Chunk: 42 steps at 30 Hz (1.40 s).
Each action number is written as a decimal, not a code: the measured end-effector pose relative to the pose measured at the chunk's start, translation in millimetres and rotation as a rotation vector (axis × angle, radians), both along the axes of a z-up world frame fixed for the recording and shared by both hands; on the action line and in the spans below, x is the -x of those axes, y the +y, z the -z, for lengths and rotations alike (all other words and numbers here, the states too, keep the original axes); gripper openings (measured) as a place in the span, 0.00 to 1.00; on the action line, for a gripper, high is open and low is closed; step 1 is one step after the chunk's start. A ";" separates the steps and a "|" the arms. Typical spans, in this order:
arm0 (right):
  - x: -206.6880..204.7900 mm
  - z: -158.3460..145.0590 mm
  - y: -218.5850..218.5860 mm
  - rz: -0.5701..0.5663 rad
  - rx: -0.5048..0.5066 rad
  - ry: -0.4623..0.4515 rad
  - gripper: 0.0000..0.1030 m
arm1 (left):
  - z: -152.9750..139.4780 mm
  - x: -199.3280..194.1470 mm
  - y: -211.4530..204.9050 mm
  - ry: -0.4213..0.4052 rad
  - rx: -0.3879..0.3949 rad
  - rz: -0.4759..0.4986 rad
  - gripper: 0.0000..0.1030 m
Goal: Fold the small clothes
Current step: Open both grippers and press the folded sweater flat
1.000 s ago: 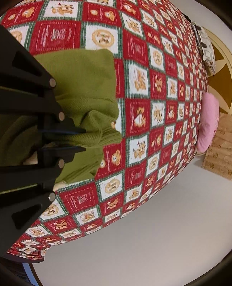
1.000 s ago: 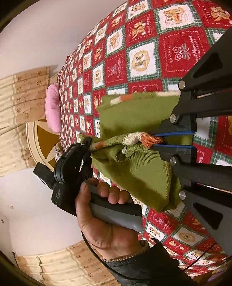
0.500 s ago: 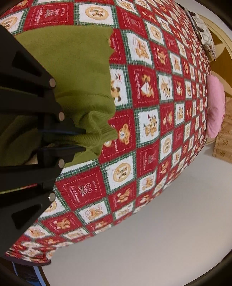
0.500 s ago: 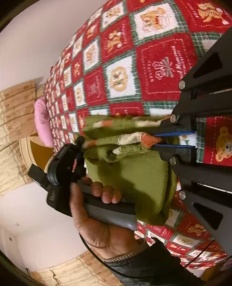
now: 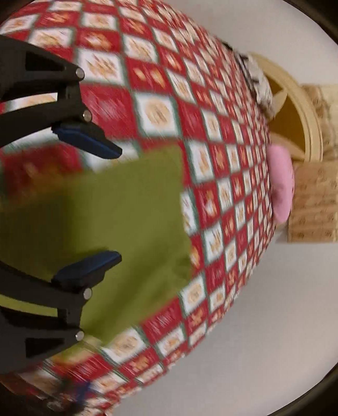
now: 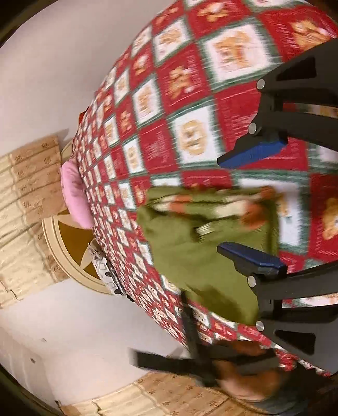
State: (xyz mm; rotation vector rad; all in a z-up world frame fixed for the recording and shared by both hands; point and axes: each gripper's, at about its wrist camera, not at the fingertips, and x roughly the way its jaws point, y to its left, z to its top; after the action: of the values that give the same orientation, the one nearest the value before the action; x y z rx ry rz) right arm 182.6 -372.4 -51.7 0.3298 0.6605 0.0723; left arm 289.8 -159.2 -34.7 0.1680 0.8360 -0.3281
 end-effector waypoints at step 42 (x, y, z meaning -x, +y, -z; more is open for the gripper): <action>-173.5 44.7 16.1 -0.192 -0.007 0.190 0.20 | 43.3 53.7 10.4 0.002 0.058 -0.017 1.00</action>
State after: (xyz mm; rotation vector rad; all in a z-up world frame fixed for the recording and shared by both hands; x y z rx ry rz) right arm 356.1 -356.3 -96.4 0.2814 0.8798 0.2287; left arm 236.1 -148.7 -78.0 0.1061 0.8288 -0.3360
